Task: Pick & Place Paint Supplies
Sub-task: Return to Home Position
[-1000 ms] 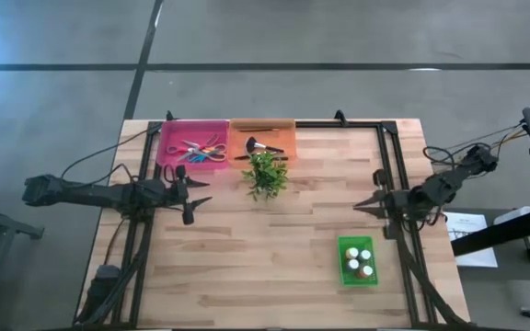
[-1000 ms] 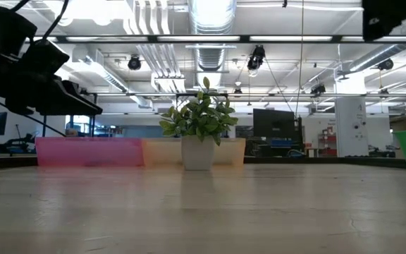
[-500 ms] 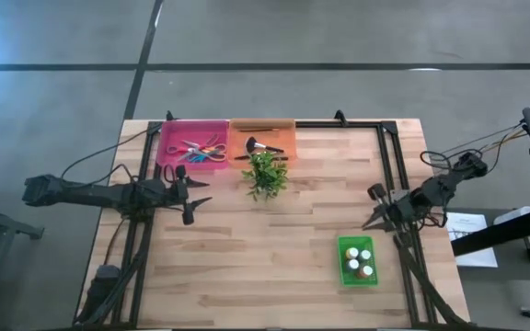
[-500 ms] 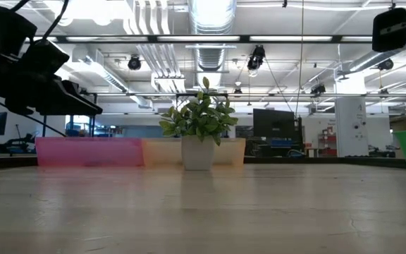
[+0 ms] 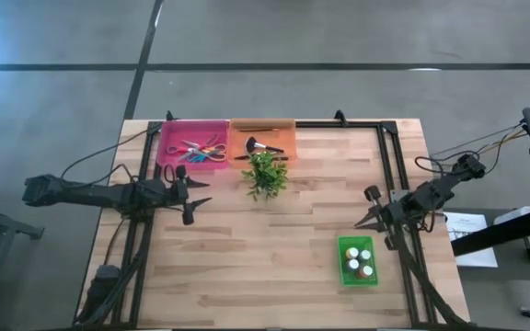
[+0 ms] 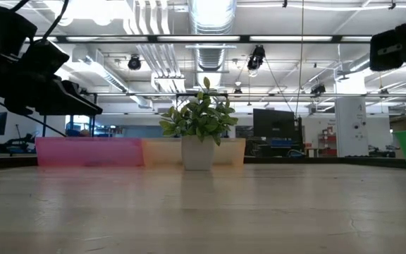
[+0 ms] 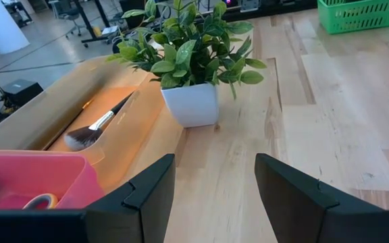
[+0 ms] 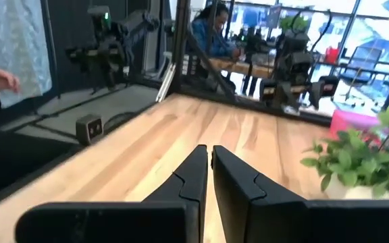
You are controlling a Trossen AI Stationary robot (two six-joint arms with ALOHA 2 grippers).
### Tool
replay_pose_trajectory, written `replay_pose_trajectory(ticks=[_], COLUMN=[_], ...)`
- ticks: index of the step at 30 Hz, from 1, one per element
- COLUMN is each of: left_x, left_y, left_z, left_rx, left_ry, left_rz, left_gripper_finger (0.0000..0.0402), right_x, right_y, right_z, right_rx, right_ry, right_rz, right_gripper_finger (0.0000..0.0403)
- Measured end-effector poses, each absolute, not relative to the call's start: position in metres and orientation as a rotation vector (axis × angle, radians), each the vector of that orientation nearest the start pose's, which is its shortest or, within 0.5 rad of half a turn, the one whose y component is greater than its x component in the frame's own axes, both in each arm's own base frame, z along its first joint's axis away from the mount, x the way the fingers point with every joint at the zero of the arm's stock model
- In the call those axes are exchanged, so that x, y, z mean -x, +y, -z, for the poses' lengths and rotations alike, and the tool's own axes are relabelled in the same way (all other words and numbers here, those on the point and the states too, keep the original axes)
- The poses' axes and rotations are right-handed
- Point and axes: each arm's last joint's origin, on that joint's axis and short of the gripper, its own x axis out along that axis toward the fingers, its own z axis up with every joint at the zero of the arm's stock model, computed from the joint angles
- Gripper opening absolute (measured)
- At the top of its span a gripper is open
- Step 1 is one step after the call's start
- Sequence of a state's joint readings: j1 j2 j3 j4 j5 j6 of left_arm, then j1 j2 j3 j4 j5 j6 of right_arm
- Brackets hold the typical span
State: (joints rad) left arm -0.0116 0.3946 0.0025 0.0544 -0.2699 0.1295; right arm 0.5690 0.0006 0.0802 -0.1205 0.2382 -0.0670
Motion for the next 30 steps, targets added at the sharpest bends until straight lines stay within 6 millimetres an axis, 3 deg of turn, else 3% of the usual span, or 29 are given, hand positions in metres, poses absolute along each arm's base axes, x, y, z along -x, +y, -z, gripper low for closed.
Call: replay_pose_trajectory(ticks=[8, 12, 23, 27, 30], left_x=[-0.116, -0.116, -0.116, -0.116, -0.116], left_y=[0.006, 0.006, 0.006, 0.006, 0.006], left_z=[-0.135, -0.135, -0.135, -0.135, -0.135], left_rx=[-0.175, -0.175, -0.175, -0.175, -0.175], left_ry=[0.351, 0.352, 0.351, 0.352, 0.352], left_rz=[-0.233, -0.233, -0.233, -0.233, -0.233], left_gripper_finger=[0.0212, 0.0212, 0.0212, 0.0212, 0.0212], right_x=[-0.082, -0.085, -0.096, -0.097, -0.097], right_y=[0.044, 0.038, 0.016, 0.003, -0.008], right_z=[-0.173, -0.174, -0.17, -0.173, -0.172], right_rx=[0.135, 0.169, 0.055, -0.015, -0.128], right_ry=[0.031, 0.014, -0.054, -0.072, -0.066], right_rz=[-0.327, -0.218, -0.273, -0.167, 0.012], right_gripper_finger=[0.0022, 0.0022, 0.0022, 0.0022, 0.0022])
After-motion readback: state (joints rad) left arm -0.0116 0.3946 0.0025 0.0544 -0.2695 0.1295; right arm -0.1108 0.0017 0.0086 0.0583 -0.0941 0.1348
